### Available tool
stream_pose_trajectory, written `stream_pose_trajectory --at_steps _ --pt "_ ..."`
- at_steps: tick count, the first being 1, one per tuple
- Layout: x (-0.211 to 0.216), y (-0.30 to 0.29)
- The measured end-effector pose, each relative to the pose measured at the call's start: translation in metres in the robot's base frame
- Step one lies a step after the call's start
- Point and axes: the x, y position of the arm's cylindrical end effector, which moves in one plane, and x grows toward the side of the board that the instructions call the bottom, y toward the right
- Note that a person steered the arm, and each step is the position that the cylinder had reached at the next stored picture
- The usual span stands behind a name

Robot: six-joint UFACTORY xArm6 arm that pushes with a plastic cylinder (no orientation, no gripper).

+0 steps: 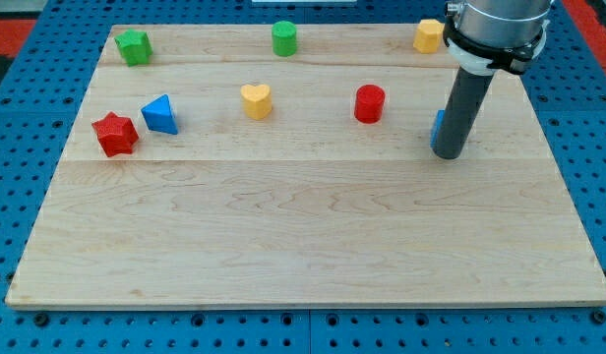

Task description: Slide the triangle to the right of the red star

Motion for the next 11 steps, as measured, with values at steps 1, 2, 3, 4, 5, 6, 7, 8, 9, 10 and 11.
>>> stream_pose_trajectory --at_steps 1,2,3,4,5,6,7,8,9,10,11 --pt "0.006 -0.056" --pt "0.001 -0.117" --pt "-0.037 -0.12" --pt "-0.063 -0.123" --pt "-0.103 -0.141" --pt "-0.129 -0.166" --pt "-0.145 -0.224" --pt "-0.145 -0.298" --pt "-0.111 -0.342" --pt "-0.066 -0.342" --pt "-0.047 -0.339"
